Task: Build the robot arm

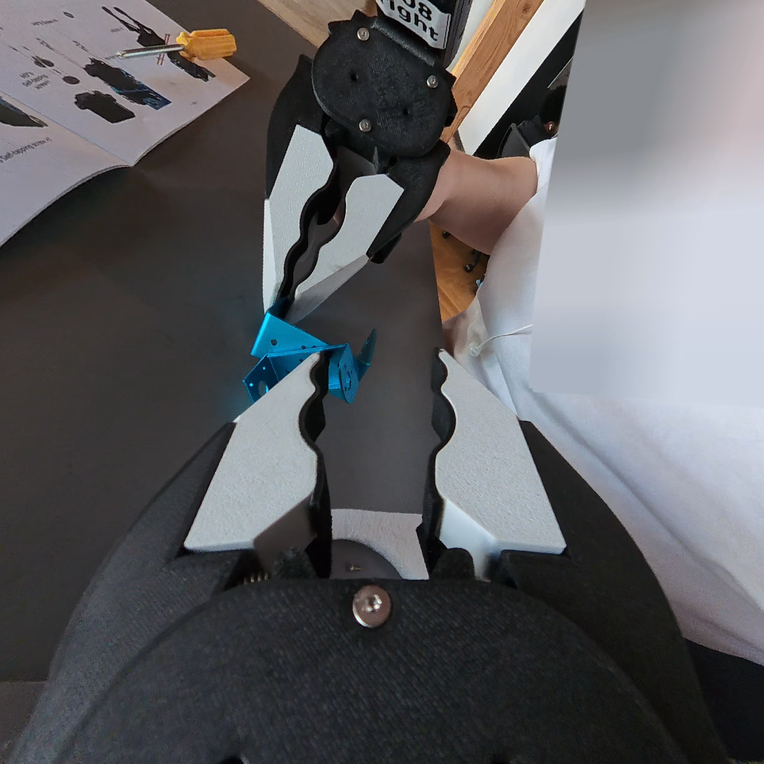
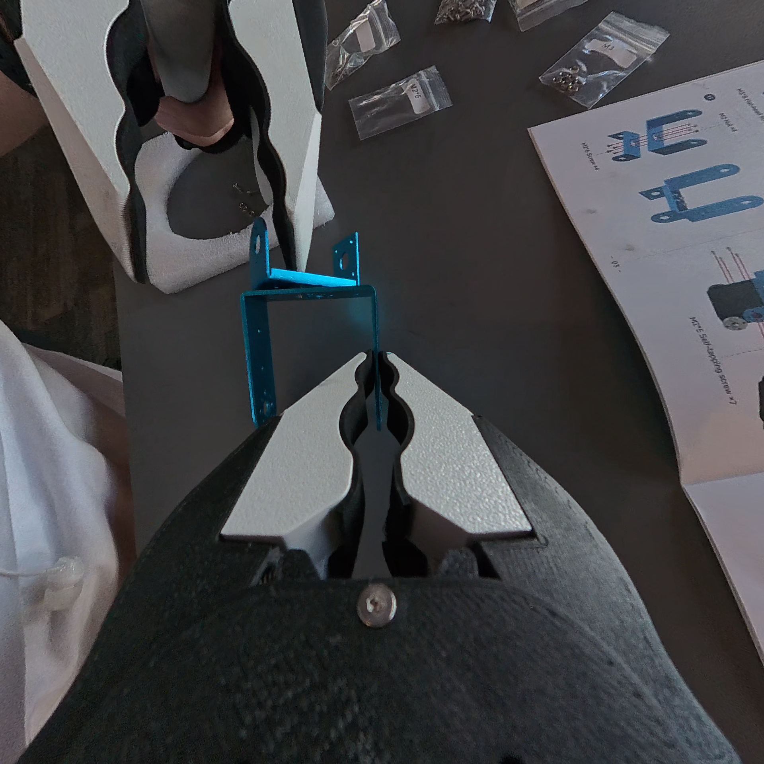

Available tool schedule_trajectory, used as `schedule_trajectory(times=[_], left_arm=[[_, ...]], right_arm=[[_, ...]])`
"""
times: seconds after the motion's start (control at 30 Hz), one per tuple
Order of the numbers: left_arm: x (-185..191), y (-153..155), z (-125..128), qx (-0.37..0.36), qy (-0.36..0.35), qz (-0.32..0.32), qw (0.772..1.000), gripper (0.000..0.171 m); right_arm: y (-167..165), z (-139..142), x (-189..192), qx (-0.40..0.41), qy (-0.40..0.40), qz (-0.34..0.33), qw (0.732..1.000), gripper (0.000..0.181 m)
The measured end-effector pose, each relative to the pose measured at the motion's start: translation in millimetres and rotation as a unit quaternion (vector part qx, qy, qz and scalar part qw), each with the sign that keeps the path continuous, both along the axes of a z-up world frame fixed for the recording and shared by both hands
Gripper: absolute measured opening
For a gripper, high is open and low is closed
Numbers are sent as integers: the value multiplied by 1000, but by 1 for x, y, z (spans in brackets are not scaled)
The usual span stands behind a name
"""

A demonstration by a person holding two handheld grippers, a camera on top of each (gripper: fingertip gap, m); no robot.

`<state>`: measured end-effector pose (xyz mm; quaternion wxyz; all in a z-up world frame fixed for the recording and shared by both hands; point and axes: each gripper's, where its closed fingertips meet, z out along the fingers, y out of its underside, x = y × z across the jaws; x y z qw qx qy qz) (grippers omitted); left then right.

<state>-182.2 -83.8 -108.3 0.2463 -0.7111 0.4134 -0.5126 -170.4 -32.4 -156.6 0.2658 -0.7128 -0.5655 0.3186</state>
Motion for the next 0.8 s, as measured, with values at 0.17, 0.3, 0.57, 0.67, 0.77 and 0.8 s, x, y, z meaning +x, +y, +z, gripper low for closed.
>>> schedule_trajectory(times=[0.17,0.3,0.57,0.67,0.77,0.8], left_arm=[[2,0,-2,-12,-6,-2,1000,47],[0,-3,-7,-28,-3,-7,1000,48],[-2,-8,-12,-58,-15,-14,998,48],[-3,-9,-12,-68,-19,-16,997,47],[-3,-11,-11,-83,-21,-19,996,47],[-3,-11,-11,-85,-19,-20,996,47]], right_arm=[[1,-1,1,-3,-6,0,1000,1],[-1,-3,1,-6,-18,6,1000,1],[-5,-7,1,-17,-40,22,999,1],[-6,-7,0,-15,-47,28,998,1],[-7,-7,-1,-12,-53,35,998,1],[-7,-8,-1,-12,-55,35,998,1]])
